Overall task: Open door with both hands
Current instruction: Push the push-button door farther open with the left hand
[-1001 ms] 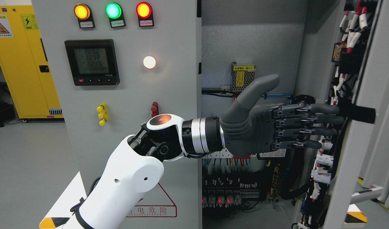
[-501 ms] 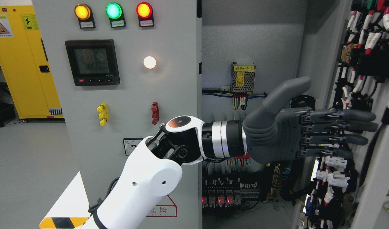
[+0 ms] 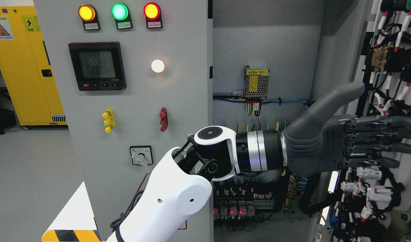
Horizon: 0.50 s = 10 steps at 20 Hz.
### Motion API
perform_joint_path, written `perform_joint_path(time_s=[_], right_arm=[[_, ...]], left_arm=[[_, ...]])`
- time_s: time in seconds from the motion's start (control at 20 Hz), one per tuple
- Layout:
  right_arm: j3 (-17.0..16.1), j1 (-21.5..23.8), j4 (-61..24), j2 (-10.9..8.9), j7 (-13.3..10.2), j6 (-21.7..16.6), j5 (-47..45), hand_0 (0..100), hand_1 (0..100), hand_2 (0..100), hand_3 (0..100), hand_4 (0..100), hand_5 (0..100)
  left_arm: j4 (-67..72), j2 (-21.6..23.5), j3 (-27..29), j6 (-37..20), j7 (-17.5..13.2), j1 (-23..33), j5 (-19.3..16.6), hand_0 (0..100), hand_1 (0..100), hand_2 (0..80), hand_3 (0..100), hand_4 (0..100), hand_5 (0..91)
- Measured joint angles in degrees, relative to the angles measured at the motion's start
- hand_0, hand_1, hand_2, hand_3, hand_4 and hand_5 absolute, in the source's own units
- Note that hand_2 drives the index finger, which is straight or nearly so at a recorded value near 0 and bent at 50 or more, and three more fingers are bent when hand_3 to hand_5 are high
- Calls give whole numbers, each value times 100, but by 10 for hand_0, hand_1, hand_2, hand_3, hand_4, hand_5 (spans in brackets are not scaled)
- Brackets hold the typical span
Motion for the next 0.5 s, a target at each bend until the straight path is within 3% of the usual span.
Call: perform_joint_path(time_s=[0.3, 0.5], right_arm=[[-1, 0, 0, 2, 20, 0, 0, 220, 12, 0, 0, 0, 0], [1, 0, 0, 6, 21, 0, 0, 220, 12, 0, 0, 0, 0]], left_arm=[[-83, -125, -9, 7, 507, 9, -3, 0, 0, 0, 0, 0, 0], [-123, -178, -34, 27, 623, 10, 4, 0, 0, 0, 0, 0, 0]])
